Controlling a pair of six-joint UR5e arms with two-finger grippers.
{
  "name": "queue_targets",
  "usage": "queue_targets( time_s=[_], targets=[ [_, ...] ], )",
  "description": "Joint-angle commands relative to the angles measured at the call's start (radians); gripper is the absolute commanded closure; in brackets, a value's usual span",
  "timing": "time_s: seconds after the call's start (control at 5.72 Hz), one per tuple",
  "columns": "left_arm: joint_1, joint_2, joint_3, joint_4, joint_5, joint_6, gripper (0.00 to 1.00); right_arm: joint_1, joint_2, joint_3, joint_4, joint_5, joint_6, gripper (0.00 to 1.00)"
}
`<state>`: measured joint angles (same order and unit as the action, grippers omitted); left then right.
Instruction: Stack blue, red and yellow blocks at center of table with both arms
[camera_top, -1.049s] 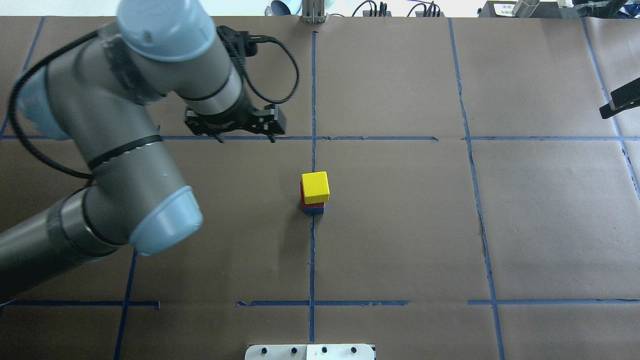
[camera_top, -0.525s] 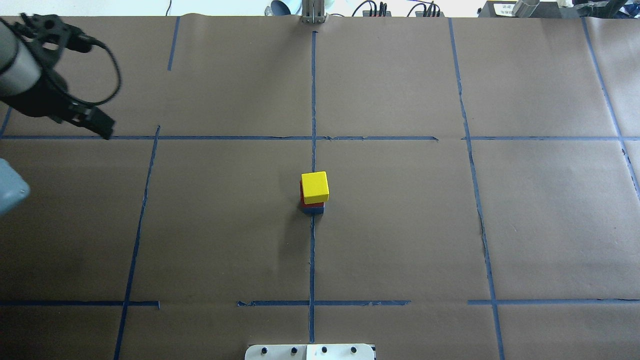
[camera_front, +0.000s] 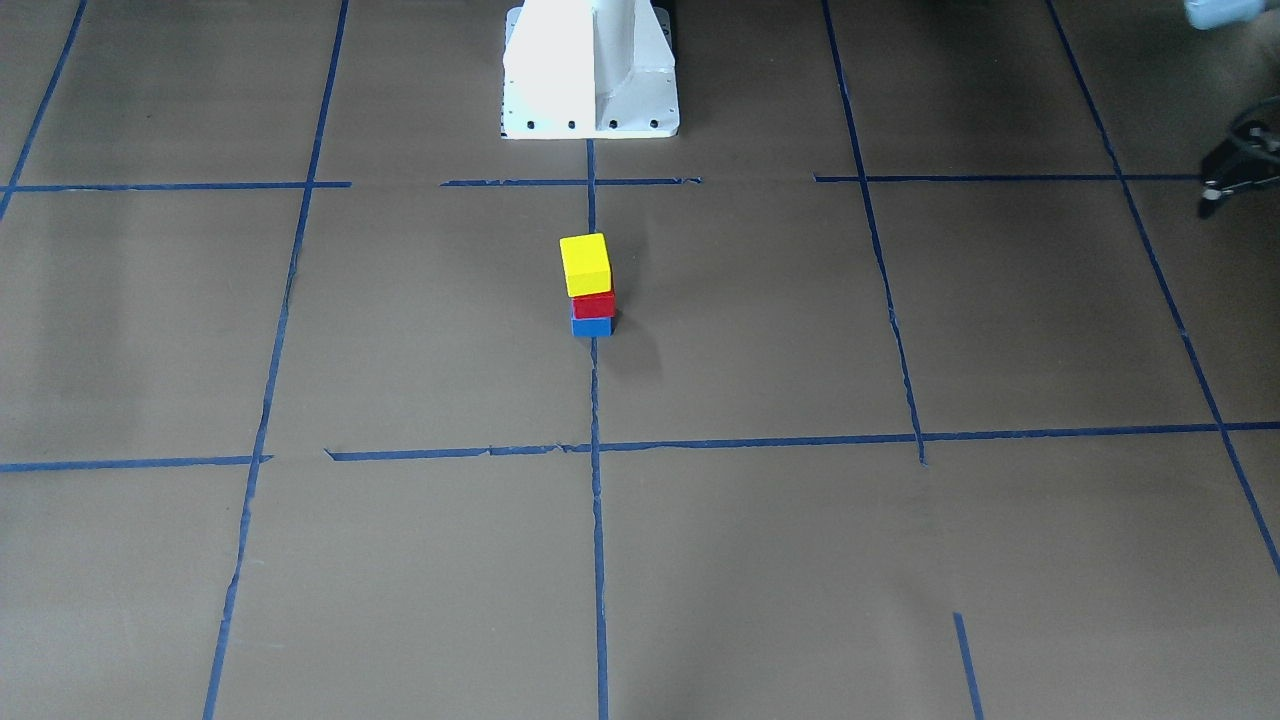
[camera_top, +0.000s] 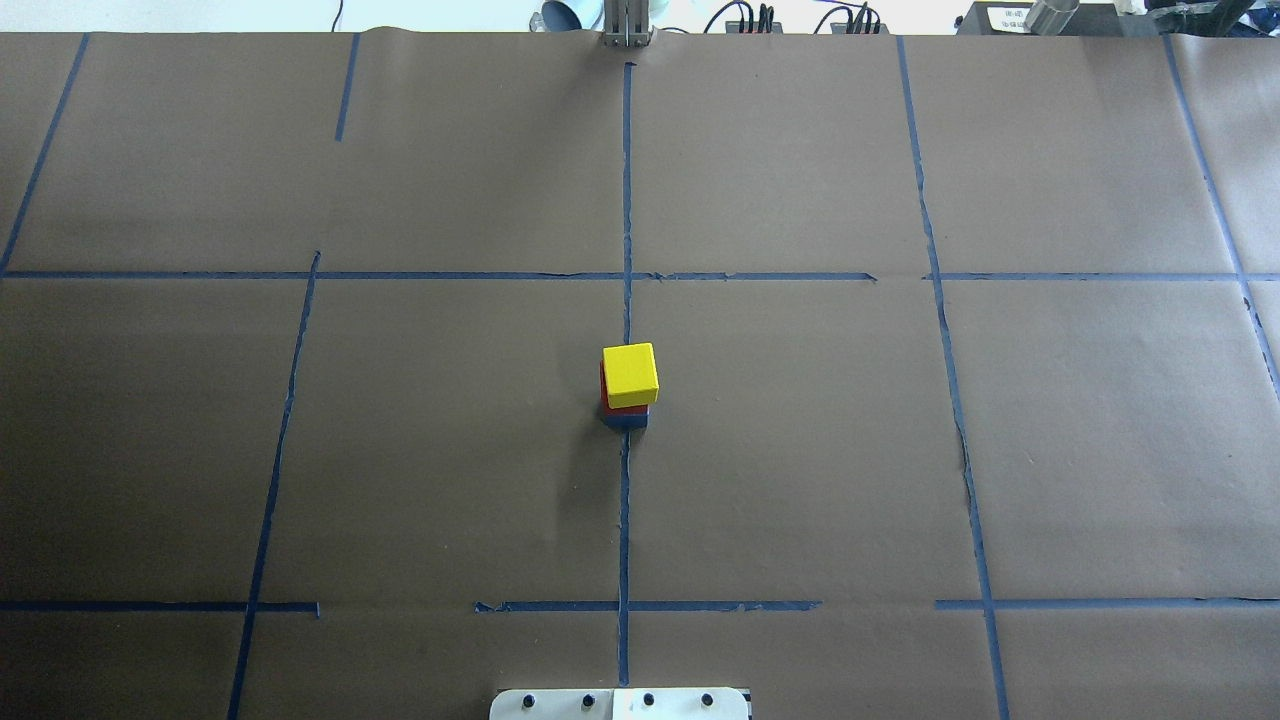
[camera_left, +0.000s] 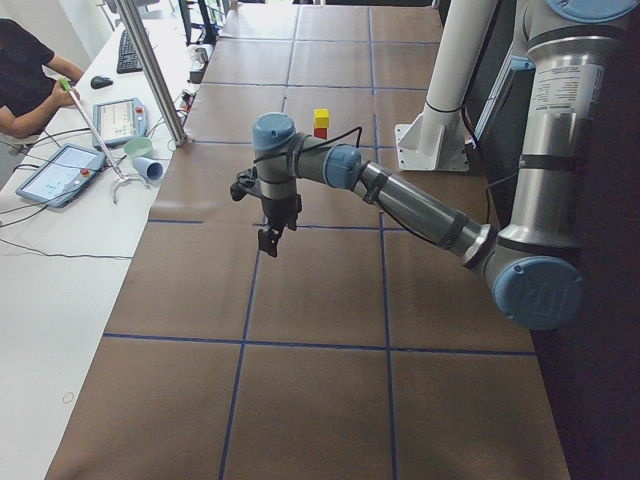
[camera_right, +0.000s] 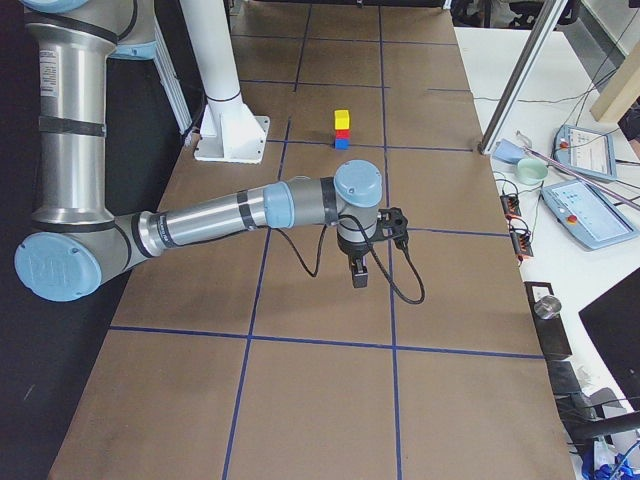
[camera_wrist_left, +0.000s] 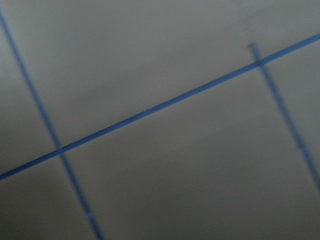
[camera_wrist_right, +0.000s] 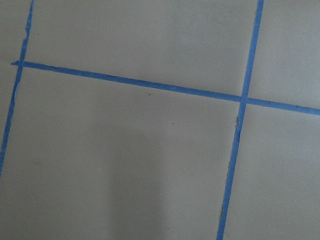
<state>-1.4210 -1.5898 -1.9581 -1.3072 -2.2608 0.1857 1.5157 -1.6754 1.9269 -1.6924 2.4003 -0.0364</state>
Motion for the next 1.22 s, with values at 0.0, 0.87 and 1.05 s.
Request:
queue_targets(
  time_s=[0.0,0.87,1.05],
  targets=[
    [-0.137,0.036,0.205,-0.007,-0.034,0.182,0.0,0.001,-0.042,0.0,0.005,-0.004,-0.007,0.0],
    [-0.139,0.076,0.277,-0.166,-0.075,-0.035,0.0,0.001,-0.075,-0.058,0.005,-0.003,-0.095,0.0],
    [-0.139,0.076,0.278,-0.172,-0.078,-0.066,0.0,-0.003,-0.061,-0.084,0.003,-0.01,-0.097,0.0]
  ],
)
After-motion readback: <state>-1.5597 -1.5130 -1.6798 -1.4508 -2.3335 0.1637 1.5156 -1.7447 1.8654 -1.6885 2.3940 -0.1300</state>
